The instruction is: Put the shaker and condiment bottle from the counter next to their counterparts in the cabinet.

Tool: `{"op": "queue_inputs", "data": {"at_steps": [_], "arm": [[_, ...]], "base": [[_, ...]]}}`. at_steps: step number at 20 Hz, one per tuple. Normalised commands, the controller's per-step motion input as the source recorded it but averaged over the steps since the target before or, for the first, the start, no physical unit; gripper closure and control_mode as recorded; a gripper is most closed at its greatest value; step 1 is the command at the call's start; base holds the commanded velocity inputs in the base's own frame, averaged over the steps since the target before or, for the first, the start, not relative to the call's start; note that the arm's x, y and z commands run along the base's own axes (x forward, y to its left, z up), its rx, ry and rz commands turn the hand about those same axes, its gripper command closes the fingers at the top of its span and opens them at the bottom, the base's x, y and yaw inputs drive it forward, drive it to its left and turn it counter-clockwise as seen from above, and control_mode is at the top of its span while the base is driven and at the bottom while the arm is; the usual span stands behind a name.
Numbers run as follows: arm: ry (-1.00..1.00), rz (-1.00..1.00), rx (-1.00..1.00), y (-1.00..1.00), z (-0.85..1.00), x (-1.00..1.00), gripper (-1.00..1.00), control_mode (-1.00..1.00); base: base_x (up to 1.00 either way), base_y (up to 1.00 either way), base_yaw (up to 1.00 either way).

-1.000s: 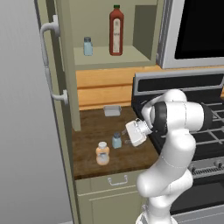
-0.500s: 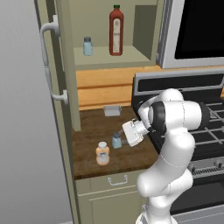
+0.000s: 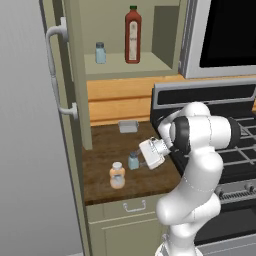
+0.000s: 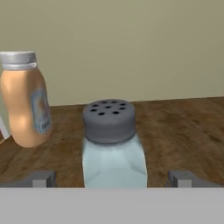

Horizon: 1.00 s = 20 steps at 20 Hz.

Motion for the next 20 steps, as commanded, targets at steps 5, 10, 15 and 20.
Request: {"op": "queue_inputs", "data": {"at_steps": [5,10,15,20], "arm": [[0.00,0.04,0.00,0.01,0.00,-0.04,-1.00,-1.00],[0.00,0.00,0.00,0.12,0.00,0.00,-1.00,-1.00],[0.00,0.00,0.00,0.06,0.00,0.01,-1.00,-1.00],[0.00,0.00,0.00,0.08,-0.01,0.00,-1.00,-1.00]], "base": [[0.00,0.00,0.00],[0.00,0.00,0.00],[0.00,0.00,0.00],[0.00,0.00,0.00]]}}
